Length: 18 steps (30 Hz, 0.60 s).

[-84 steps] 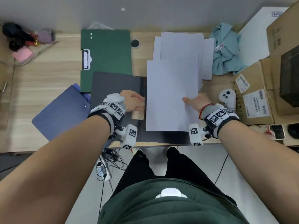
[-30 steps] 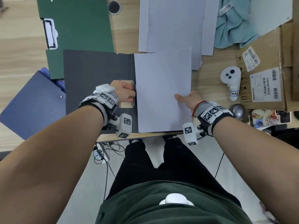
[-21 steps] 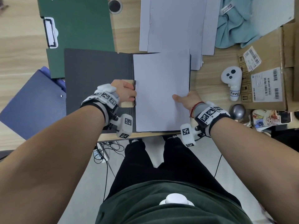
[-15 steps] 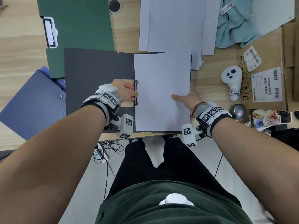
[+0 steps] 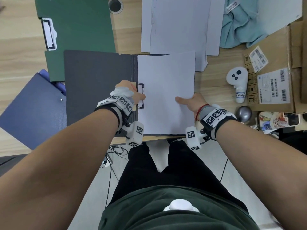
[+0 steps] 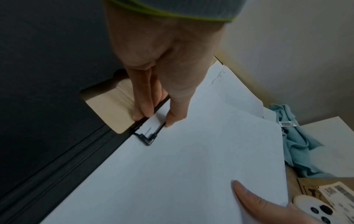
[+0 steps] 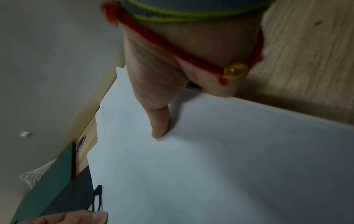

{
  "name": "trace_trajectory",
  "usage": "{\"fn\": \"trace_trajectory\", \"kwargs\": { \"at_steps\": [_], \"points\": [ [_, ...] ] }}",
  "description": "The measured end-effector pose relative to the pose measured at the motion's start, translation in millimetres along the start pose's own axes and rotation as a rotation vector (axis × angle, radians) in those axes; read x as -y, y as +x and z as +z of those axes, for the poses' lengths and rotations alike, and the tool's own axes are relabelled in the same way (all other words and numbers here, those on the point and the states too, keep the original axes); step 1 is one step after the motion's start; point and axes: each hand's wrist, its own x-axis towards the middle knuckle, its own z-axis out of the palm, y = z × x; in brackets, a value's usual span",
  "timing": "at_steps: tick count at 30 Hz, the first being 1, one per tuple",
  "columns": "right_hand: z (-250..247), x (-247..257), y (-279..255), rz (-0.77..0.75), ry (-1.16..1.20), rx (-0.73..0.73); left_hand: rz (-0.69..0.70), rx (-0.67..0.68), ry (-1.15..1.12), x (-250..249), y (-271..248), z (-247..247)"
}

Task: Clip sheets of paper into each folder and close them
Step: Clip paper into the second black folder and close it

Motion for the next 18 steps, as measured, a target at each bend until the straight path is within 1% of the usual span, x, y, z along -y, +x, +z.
{"fn": "trace_trajectory", "kwargs": {
  "at_steps": [2,4,6,9,13,15,18],
  "points": [
    [-1.4,-2.3,4.4,0.018,-0.024,-0.011,-0.004,0.0,0.042,-2.7,1.2,0.4],
    [-1.9,-9.8,15.4,0.01,-0.043,0.008,0.0,0.004,0.071,-3.8,2.9,0.8],
    [-0.2,4.0,2.5,0.01,-0.065,0.003,0.003,0.014,0.093,-4.2,3.8,1.4],
    [-1.2,20.8,-13.1,0.007,-0.164,-0.025,0.011,0.027,0.125,-5.0,4.9,2.0],
    [-11.8,23.4,-10.6,-0.04,-0.187,-0.043,0.01,0.031,0.145,-5.7,6.0,1.7],
    [-19.4,22.5,-10.3,-0.025,-0.2,-0.046,0.015,0.027,0.16,-5.5,6.3,2.3],
    [-29.6,21.2,-9.7,0.049,-0.129,-0.046,0.02,0.035,0.191,-6.7,6.4,2.0]
  ]
}}
